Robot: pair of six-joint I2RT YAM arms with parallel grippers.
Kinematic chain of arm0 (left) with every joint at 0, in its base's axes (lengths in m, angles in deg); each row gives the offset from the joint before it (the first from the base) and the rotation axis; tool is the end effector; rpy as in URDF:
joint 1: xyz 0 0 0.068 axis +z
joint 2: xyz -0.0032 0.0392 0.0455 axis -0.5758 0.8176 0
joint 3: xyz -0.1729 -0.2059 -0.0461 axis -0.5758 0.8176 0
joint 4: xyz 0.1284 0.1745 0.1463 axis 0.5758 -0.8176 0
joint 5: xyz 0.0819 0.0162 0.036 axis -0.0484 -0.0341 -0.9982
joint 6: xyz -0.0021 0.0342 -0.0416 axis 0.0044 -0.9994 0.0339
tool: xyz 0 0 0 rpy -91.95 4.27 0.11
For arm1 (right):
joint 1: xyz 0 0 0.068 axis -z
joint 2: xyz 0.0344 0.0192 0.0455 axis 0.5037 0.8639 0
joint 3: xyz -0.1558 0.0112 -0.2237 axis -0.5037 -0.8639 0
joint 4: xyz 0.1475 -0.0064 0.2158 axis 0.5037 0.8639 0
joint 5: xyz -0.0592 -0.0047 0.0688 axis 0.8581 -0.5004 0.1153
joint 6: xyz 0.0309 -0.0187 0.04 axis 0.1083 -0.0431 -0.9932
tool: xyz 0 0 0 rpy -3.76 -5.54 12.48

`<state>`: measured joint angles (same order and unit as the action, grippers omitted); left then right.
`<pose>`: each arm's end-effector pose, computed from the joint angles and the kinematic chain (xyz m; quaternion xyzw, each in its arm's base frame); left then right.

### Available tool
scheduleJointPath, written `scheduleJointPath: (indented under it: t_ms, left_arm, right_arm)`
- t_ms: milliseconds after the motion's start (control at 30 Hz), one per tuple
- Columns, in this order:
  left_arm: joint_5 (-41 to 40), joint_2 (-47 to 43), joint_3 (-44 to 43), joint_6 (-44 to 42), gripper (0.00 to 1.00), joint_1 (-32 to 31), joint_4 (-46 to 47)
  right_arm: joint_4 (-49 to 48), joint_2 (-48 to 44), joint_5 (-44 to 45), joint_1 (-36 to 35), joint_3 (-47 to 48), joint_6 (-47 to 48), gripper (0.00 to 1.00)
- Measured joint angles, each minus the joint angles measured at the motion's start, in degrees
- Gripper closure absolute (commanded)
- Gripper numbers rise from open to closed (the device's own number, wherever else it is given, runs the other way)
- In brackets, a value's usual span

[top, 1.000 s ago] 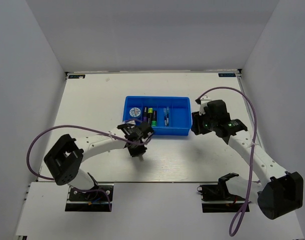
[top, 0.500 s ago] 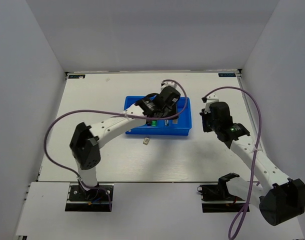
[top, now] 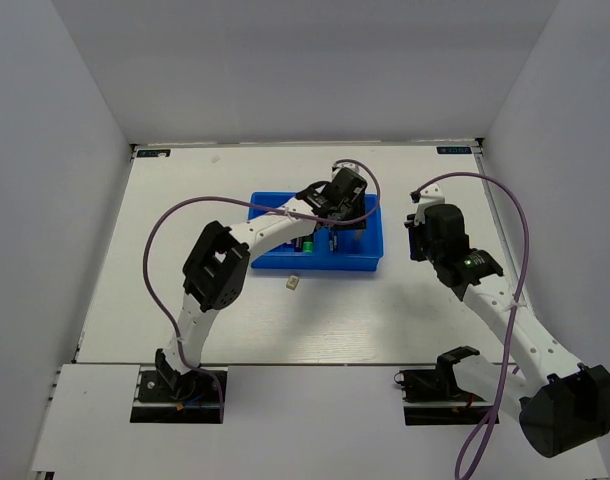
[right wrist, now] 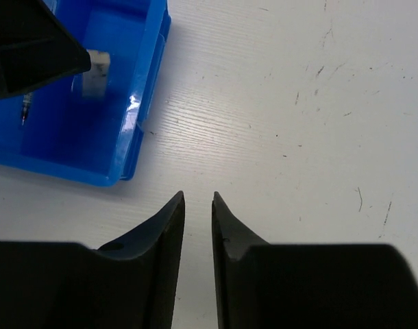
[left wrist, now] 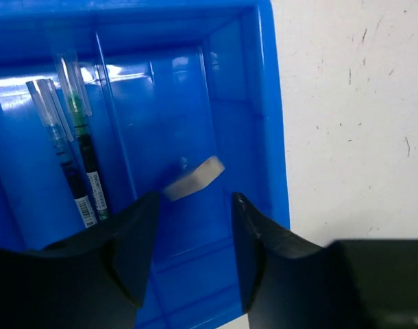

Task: Sort the stationery into containers
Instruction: Place the stationery in the storage box, then pick up the stationery from the center of the board.

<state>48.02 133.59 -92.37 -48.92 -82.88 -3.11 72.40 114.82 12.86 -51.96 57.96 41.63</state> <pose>0.3330 -0.3599 0.2273 0.0440 0.9302 -0.2071 0.2999 0.2070 0.0733 0.2848 -0.1008 0.8670 -0.0105 0.4879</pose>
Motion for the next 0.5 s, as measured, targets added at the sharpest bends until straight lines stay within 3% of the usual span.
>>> scheduleJointPath:
  t_ms: [167,233,333,367,400,500]
  left_arm:
    - [0.59,-0.15,-0.44,-0.26,0.37,0.22,0.5]
    - [0.76,-0.52,-0.44,-1.05,0.42,0.17,0.44]
    - [0.85,-2.54,0.22,-4.31,0.76,-0.15,0.59]
    - [0.5,-4.42,1.75,-6.56,0.94,-0.55,1.14]
    - [-0.2,-6.82,4.26,-8.46,1.0,-1.14,1.92]
    - [-3.93,-18.14,14.82,-15.89,1.0,-4.85,1.9]
  right_arm:
    - [-0.02,0.0,-0.11,0.0,0.0,0.22,0.72]
    - [-0.02,0.0,-0.26,0.0,0.0,0.22,0.72]
    - [0.0,0.0,-0.52,0.02,-0.02,0.22,0.72]
    - [-0.02,0.0,-0.55,0.02,-0.02,0.22,0.72]
    - [-0.02,0.0,-0.59,0.02,-0.07,0.24,0.72]
    - [-0.17,0.02,-0.79,0.31,-0.63,0.22,0.72]
